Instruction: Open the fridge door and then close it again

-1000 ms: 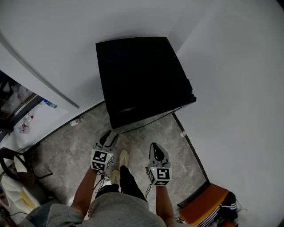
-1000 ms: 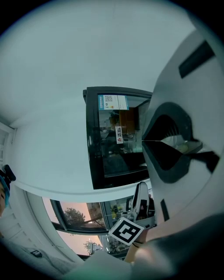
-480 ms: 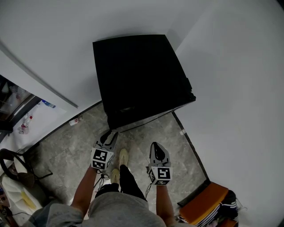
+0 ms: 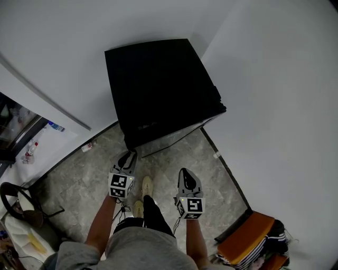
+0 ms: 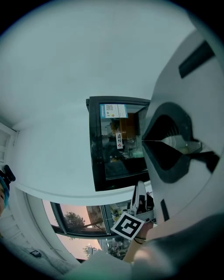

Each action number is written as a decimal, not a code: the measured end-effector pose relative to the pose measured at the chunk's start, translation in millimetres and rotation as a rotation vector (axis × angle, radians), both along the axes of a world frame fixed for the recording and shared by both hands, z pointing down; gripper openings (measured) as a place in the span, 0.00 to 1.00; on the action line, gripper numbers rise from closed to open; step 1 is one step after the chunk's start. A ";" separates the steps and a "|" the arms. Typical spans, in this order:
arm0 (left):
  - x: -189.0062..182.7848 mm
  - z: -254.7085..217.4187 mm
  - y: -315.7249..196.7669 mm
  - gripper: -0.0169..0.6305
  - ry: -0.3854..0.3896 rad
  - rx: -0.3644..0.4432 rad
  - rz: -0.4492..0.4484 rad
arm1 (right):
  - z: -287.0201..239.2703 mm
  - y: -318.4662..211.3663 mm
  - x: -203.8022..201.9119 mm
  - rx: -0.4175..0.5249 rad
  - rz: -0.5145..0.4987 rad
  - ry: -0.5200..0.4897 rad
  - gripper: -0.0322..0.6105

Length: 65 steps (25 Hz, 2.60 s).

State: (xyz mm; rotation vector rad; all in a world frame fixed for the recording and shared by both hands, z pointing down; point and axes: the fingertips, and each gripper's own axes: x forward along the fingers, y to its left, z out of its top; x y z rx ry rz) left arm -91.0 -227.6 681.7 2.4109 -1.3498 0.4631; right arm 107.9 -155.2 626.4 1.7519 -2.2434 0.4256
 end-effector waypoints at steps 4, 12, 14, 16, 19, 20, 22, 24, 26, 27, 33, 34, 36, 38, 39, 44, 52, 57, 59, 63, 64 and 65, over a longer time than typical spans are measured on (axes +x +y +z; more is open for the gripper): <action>2.7 0.4 4.3 0.15 -0.002 0.010 0.001 | -3.7 9.6 1.4 0.012 0.011 0.007 0.09; 8.9 -0.6 23.6 0.14 -0.009 0.015 0.016 | -13.9 36.7 -0.2 0.037 0.049 0.002 0.09; 10.4 -1.7 28.1 0.14 -0.010 0.017 0.016 | -14.5 45.7 -1.2 0.042 0.056 0.002 0.09; 12.8 -1.3 30.8 0.13 -0.011 0.019 0.016 | -13.8 54.2 -2.3 0.045 0.063 -0.001 0.09; 15.7 -1.0 37.1 0.13 -0.016 0.020 0.020 | -15.2 68.0 -4.4 0.048 0.068 -0.001 0.09; 16.6 -1.2 39.7 0.13 -0.017 0.020 0.023 | -15.6 72.6 -4.2 0.049 0.072 0.000 0.09; 19.1 -1.6 44.4 0.12 -0.017 0.023 0.030 | -15.8 80.4 -2.2 0.050 0.081 0.002 0.09; 22.1 -1.6 48.4 0.12 -0.017 0.028 0.036 | -15.8 87.1 0.9 0.054 0.090 0.003 0.09; 25.3 -1.2 51.2 0.12 -0.020 0.036 0.040 | -16.2 92.6 4.1 0.061 0.100 0.007 0.09; 26.8 -0.8 52.8 0.12 -0.023 0.037 0.043 | -16.4 95.6 5.5 0.064 0.105 0.009 0.09; 37.4 -0.9 68.9 0.11 -0.020 0.039 0.060 | -16.5 118.0 10.7 0.063 0.135 0.008 0.09; 39.4 -0.5 71.2 0.11 -0.020 0.039 0.061 | -16.0 121.0 11.2 0.062 0.139 0.007 0.09; 43.6 0.0 74.8 0.11 -0.019 0.036 0.063 | -14.6 126.1 12.7 0.059 0.146 0.008 0.09; 46.6 -0.6 77.4 0.11 -0.022 0.036 0.065 | -14.9 130.0 13.8 0.059 0.153 0.009 0.09; 47.9 -1.0 78.9 0.11 -0.025 0.036 0.067 | -15.7 132.2 14.6 0.059 0.158 0.009 0.09; 53.9 -1.7 88.1 0.10 -0.035 0.045 0.066 | -17.6 144.9 22.8 0.063 0.186 0.008 0.09; 61.6 -1.1 96.6 0.10 -0.041 0.053 0.047 | -13.4 158.5 50.2 0.062 0.207 0.006 0.09; 66.7 -2.6 102.4 0.10 -0.030 0.062 0.006 | -11.0 161.1 71.5 0.060 0.195 0.009 0.09; 70.3 -2.4 105.8 0.10 -0.034 0.061 -0.007 | -10.3 160.8 79.5 0.060 0.182 0.009 0.09; 78.4 -2.7 112.5 0.10 -0.043 0.057 -0.029 | -5.3 158.9 92.1 0.049 0.153 0.007 0.09; 79.8 -1.9 114.2 0.10 -0.045 0.054 -0.038 | -3.9 158.0 94.4 0.045 0.144 0.004 0.09; 81.2 -1.7 115.5 0.10 -0.047 0.052 -0.049 | -2.9 156.9 96.5 0.041 0.134 0.002 0.09</action>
